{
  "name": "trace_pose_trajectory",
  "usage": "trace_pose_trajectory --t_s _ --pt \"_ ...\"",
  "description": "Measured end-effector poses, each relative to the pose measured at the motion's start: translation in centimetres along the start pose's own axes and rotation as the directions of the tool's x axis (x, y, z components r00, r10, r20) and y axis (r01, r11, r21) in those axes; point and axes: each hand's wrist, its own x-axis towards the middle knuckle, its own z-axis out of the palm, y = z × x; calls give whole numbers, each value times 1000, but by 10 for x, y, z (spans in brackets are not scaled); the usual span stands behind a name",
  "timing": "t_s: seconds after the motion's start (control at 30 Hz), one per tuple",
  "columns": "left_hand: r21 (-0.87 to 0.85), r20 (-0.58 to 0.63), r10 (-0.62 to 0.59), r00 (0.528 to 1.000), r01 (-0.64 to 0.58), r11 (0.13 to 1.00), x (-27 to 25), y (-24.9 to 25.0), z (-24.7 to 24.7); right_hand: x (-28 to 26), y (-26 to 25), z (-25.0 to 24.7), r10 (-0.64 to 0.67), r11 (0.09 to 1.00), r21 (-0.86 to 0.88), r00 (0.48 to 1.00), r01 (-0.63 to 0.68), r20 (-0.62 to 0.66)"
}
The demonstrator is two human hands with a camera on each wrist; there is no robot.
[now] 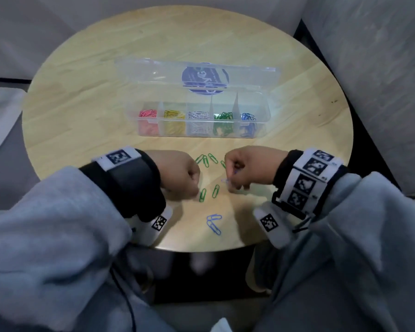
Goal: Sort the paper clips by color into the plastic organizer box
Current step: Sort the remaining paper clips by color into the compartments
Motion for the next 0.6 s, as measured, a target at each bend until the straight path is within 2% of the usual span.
trace_pose_trajectory --t_s 0.07,0.17,0.27,0.33,0.37,0.4,0.43,0.47,0.53,0.6 --pt "-326 -42 22 999 -34 945 -5 -3 -11 0 0 -3 31 945 326 1000 -29 -1" --pt "-700 -148 -19 989 -91 708 -14 -6 -24 -3 -4 -3 84 826 555 995 -97 50" --pt "-870 -201 -28 979 -166 465 -27 -7 -31 -7 -11 2 99 749 651 993 -121 71" --pt "-911 -237 -36 971 -210 355 -34 -8 -33 -9 -14 5 101 749 652 993 -118 63" --pt "-922 -251 -47 967 -224 316 -37 -9 -34 -10 -15 7 97 798 594 994 -107 49" --pt "-930 -258 -59 964 -232 285 -38 -10 -34 -11 -16 10 81 883 462 996 -85 30" --pt "-935 -261 -71 963 -234 266 -39 -10 -34 -12 -18 13 55 965 256 998 -58 19" --pt "-937 -263 -88 961 -233 259 -39 -10 -35 -13 -20 16 31 999 20 999 -32 29" --pt "-934 -268 -137 954 -222 279 -35 -11 -35 -16 -22 26 15 949 -315 997 9 72" --pt "-935 -263 -185 947 -203 291 -31 -10 -34 -16 -24 36 31 884 -468 994 21 104"
